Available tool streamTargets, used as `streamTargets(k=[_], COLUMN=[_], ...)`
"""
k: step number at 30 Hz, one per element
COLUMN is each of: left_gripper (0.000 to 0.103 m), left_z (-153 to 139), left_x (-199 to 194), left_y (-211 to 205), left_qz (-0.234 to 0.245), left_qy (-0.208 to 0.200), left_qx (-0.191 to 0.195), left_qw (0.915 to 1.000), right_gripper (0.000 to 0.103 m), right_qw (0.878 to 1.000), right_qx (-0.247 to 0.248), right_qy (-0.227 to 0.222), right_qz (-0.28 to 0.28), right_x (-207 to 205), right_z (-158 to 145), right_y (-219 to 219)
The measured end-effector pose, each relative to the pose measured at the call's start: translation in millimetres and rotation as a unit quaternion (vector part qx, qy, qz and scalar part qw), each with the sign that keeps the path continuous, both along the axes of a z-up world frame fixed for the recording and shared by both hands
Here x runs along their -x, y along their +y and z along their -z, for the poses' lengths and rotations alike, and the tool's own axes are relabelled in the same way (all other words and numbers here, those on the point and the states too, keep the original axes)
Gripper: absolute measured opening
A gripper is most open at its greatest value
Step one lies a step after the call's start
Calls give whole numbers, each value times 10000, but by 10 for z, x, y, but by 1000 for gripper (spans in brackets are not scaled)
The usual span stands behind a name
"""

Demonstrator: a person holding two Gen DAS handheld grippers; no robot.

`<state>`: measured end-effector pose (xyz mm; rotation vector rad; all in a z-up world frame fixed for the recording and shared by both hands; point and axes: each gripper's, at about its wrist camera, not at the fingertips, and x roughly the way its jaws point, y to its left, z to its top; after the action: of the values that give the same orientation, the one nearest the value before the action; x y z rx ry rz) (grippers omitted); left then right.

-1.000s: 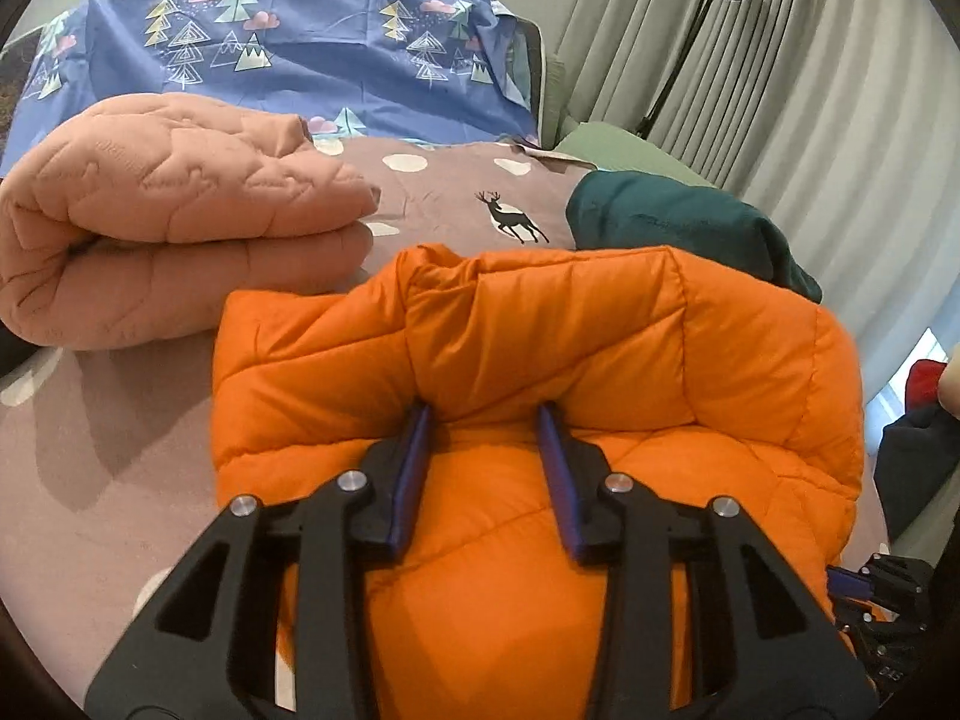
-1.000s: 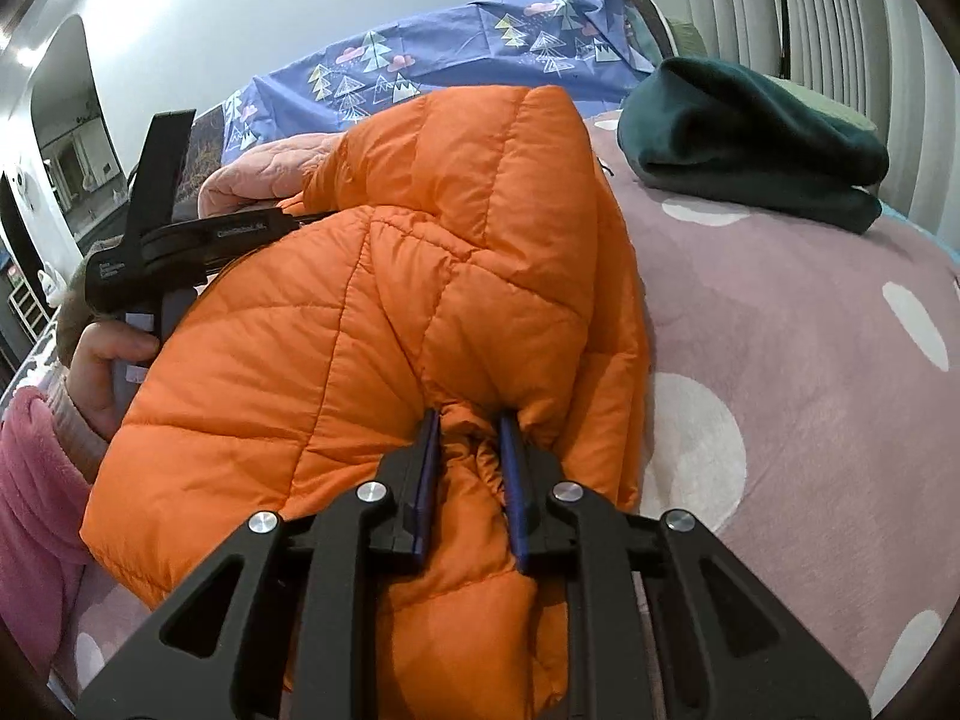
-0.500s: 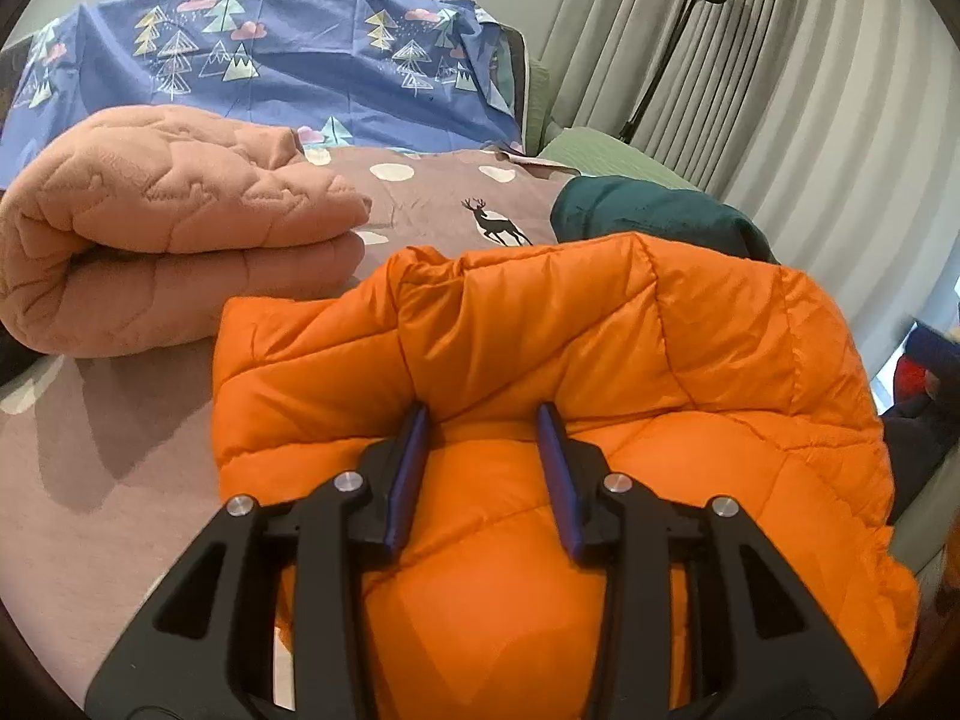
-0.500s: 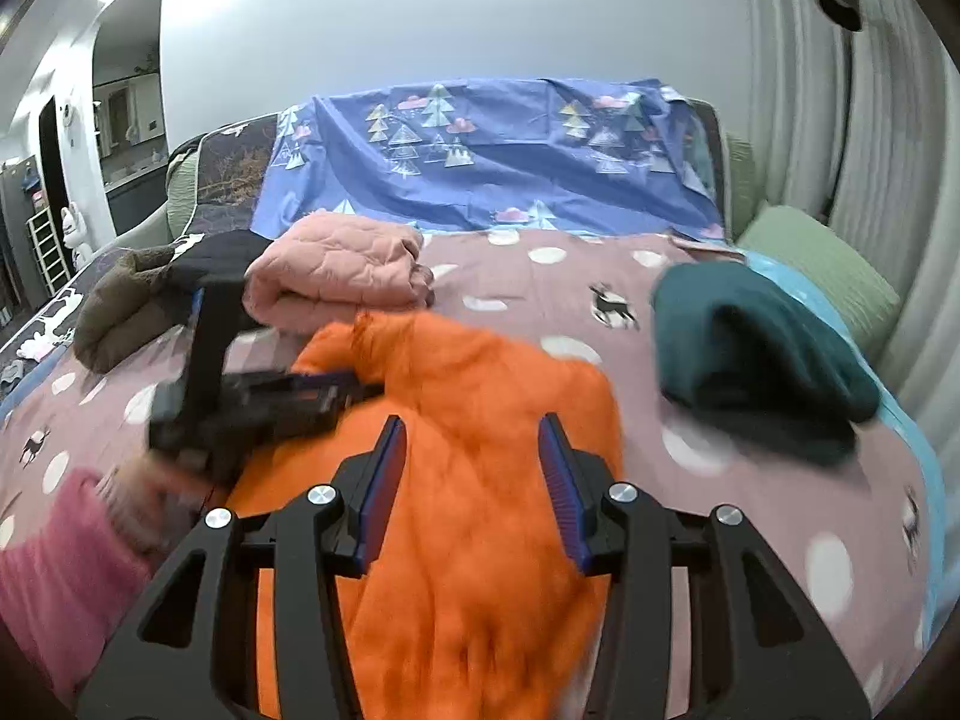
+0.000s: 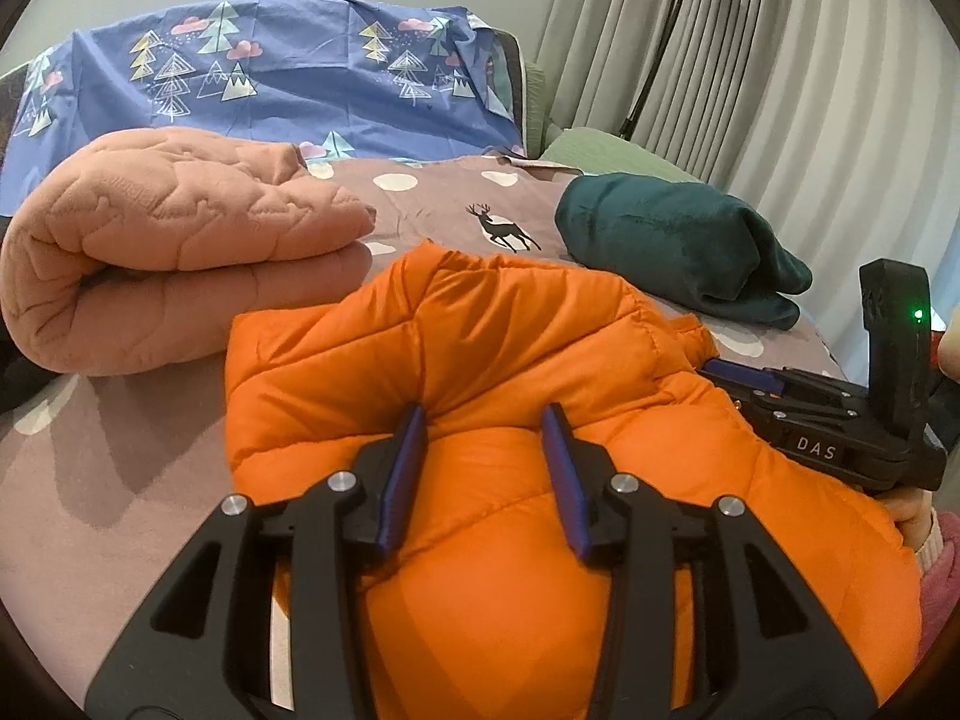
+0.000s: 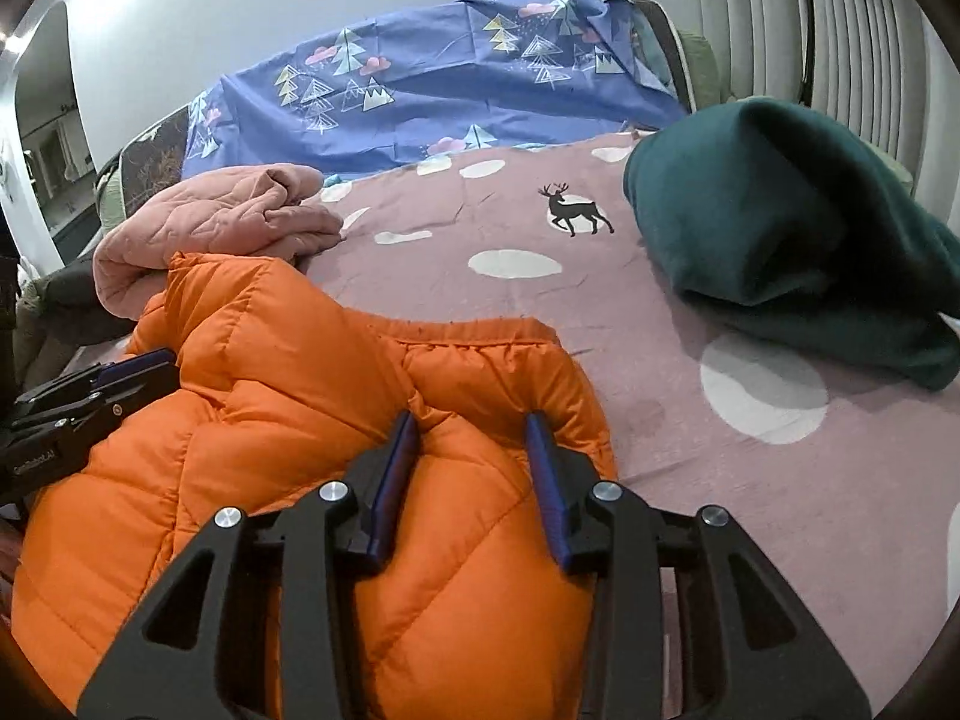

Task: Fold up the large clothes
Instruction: 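Grasp the jacket edge with both tools and tuck it under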

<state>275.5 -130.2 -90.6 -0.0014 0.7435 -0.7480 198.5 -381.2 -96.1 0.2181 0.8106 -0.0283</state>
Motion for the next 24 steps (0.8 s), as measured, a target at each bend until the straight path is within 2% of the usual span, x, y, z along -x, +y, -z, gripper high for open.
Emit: streamTargets(k=[4, 7, 9, 11, 13, 16, 17, 19, 21, 24], left_gripper=[49, 49, 49, 50, 54, 59, 60, 60, 60, 60], left_z=[-205, -466, -598, -662, -591, -196, -65, 57, 116, 166], left_x=[27, 11, -20, -114, -257, -491, -543, -575, -522, -496], left_y=[50, 23, -105, -324, -555, -796, -796, -737, -720, -671], left_qz=[-138, 52, 182, 320, 338, 86, 49, -7, 31, 37], left_qy=[60, 51, -49, -36, 82, 252, 337, 501, 369, 337], left_qx=[79, 334, 198, -111, -532, -1537, -1605, -1509, -1628, -1582], left_qw=[9999, 9994, 9996, 9994, 9980, 9878, 9864, 9873, 9860, 9868], right_gripper=[39, 39, 39, 40, 41, 41, 41, 42, 43, 44], right_qw=[9999, 9998, 9997, 9996, 9995, 9990, 9989, 9985, 9986, 9987], right_qx=[-128, -201, -236, -269, -315, -430, -474, -541, -518, -500], right_qy=[-19, -31, -47, -61, -72, -67, -61, -56, -43, 9], right_qz=[-11, -26, -36, -43, -51, -25, -7, -13, -53, -84], right_x=[16, 21, 27, 30, 35, 39, 34, 22, 11, -13], right_z=[19, 27, 29, 31, 37, 55, 62, 74, 81, 99], right_y=[13, -7, -16, -19, -30, -72, -89, -103, -91, -81])
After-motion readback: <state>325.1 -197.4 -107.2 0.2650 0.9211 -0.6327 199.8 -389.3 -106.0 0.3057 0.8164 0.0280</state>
